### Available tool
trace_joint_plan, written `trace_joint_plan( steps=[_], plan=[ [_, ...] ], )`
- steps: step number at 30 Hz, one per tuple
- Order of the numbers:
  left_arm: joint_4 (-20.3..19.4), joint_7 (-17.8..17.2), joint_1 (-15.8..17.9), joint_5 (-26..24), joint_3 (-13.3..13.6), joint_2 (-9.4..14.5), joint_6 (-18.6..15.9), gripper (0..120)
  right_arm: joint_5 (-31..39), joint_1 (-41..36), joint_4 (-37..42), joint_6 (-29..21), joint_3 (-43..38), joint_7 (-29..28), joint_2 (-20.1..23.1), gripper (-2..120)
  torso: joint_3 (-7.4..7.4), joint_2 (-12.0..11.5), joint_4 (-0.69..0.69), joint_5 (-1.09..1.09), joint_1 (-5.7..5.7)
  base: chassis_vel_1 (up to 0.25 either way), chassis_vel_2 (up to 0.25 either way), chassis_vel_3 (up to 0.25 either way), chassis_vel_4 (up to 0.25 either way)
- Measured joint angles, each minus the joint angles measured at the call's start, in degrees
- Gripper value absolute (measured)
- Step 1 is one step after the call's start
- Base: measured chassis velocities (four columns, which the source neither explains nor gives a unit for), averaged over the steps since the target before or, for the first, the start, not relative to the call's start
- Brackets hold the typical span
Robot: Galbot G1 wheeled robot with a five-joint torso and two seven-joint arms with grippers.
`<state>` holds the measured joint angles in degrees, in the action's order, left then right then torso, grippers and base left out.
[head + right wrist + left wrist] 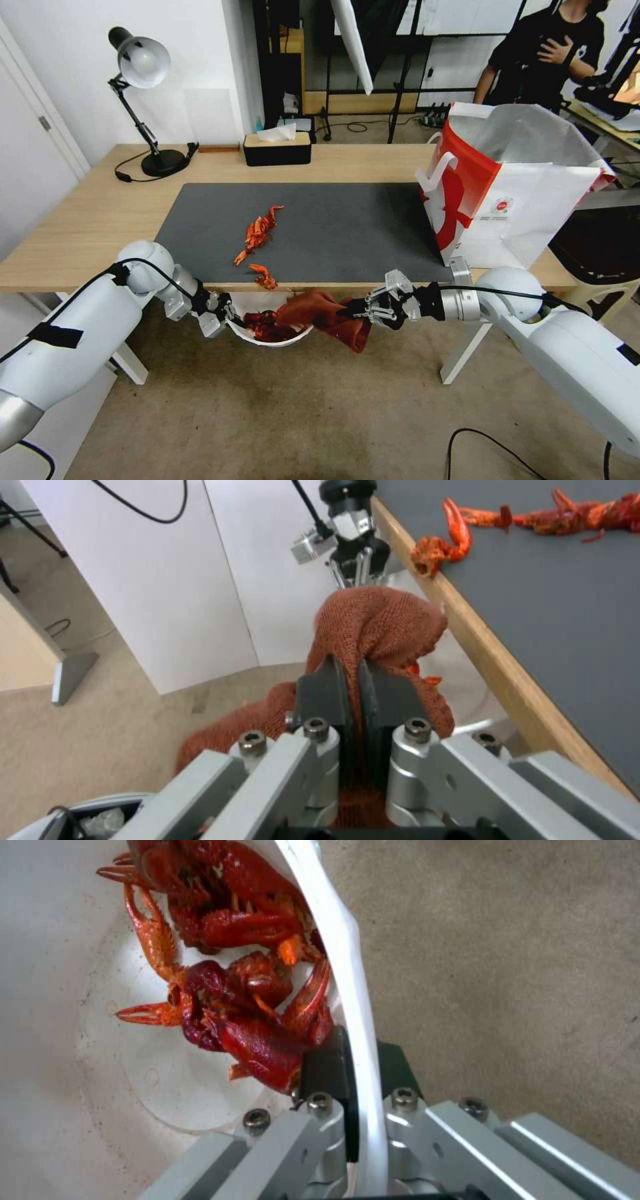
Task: Sweep shrimp from table into container with towel, then put container into takeout bag.
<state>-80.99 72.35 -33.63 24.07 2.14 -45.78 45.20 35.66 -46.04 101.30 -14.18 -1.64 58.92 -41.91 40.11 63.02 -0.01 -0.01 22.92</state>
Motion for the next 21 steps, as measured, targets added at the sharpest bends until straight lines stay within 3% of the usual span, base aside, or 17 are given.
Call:
trace_joint_plan(
  steps=[8, 12, 17, 18, 21],
  plan=[
    [-0.56, -0.02, -0.76, 0.09, -0.62, 0.20, -0.15, 0, 7.92, 0.08, 1.55, -0.09, -6.28, -3.00, -0.36, 2, 0.00, 0.00, -0.01, 0.01, 0.01, 0.000, 0.000, 0.000, 0.000],
    [-0.75, -0.11, -1.37, 0.08, -1.20, 0.48, -0.19, 0, 15.23, 4.47, -0.97, 0.06, -7.15, -8.63, -1.66, 2, -0.01, 0.00, 0.00, 0.02, 0.00, 0.000, 0.000, 0.000, 0.000],
    [-0.84, -0.12, -1.85, 0.09, -1.55, 0.75, -0.19, 0, 17.70, 8.59, -4.28, 1.39, -5.67, -14.75, -3.80, 2, -0.01, 0.00, 0.00, 0.00, 0.00, 0.000, 0.000, 0.000, 0.000],
    [-0.87, -0.12, -2.09, 0.08, -1.69, 0.95, -0.20, 0, 17.90, 10.66, -6.39, 2.18, -4.15, -18.55, -5.49, 2, -0.01, 0.00, 0.00, 0.01, 0.01, 0.000, 0.000, 0.000, 0.000],
    [-0.91, -0.12, -2.16, 0.08, -1.71, 0.99, -0.19, 0, 17.89, 11.30, -7.09, 2.43, -3.58, -19.75, -6.18, 2, -0.01, 0.00, 0.00, 0.02, 0.01, 0.000, 0.000, 0.000, 0.000]
  ],
)
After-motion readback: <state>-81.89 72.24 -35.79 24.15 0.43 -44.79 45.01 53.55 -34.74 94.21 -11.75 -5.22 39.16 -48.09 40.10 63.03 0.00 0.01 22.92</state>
